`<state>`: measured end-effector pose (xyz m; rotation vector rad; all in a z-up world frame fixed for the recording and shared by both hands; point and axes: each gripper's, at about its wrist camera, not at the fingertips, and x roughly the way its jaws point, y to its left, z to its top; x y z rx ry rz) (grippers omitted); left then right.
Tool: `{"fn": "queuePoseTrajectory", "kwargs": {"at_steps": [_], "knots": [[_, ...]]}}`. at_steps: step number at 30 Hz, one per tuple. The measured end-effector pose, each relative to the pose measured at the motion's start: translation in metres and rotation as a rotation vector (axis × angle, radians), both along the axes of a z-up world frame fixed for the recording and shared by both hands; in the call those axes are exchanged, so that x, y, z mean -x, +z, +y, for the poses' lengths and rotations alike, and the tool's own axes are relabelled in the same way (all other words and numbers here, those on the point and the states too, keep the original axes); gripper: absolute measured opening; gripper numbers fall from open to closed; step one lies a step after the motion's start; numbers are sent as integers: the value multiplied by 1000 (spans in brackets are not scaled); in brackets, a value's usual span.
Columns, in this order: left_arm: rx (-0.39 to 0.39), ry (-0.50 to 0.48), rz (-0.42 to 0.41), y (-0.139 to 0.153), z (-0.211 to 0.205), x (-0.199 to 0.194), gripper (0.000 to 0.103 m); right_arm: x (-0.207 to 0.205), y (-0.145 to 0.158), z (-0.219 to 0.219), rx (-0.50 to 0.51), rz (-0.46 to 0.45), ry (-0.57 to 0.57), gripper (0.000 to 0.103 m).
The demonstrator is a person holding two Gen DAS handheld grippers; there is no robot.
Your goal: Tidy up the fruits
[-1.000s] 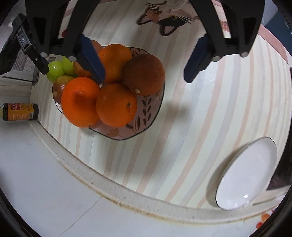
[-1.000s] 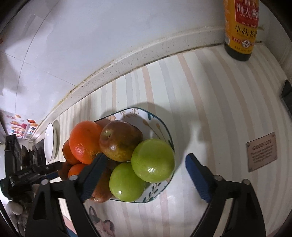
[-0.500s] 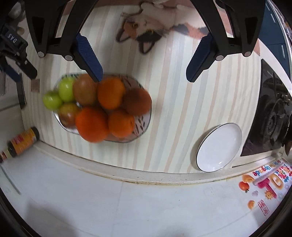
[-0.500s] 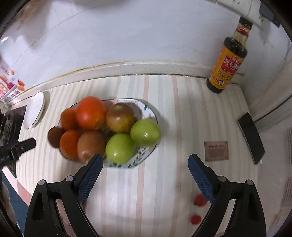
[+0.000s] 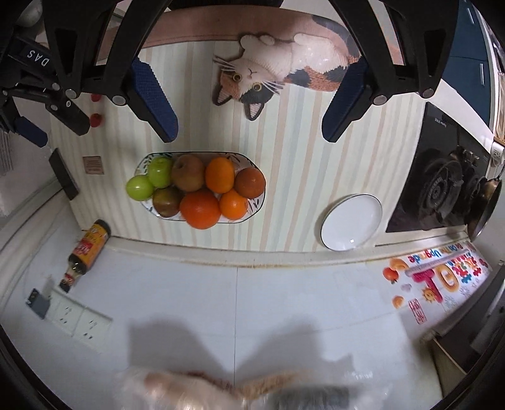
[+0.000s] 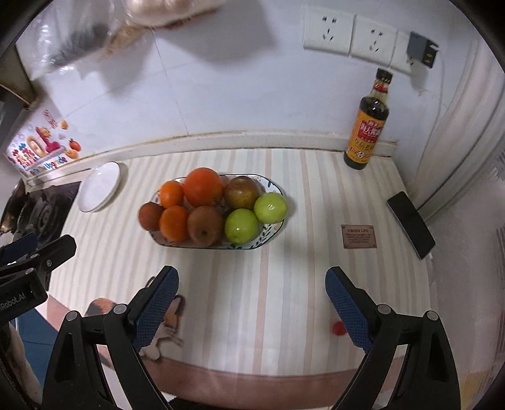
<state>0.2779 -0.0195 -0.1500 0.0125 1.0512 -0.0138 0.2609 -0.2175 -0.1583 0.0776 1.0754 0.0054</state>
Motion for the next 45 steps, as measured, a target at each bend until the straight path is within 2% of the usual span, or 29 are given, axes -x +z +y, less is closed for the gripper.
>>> {"fn": "queuePoseTrajectory", "kwargs": {"at_steps": [3, 11, 24, 33, 39, 40, 41, 45], "knots": [[-12, -7, -37, 12, 1, 19, 94, 22, 16, 4, -11, -24, -2, 96], [12, -26, -81, 34, 4, 59, 94, 74, 54, 15, -14, -92, 5, 96], [24, -41, -165, 68, 3, 104, 94, 119, 99, 16, -20, -180, 11, 96], [34, -38, -187, 77, 2, 109, 94, 118, 105, 14, -43, -188, 14, 96], [28, -22, -188, 76, 1, 99, 94, 110, 102, 7, -76, -188, 2, 96], [32, -19, -189, 75, 1, 96, 95, 107, 100, 4, -92, -183, -4, 96], [32, -20, -188, 74, 0, 94, 103, 104, 97, -1, -107, -177, -11, 96], [12, -11, -172, 67, -5, 78, 103, 91, 83, -17, -129, -150, -45, 97]]}}
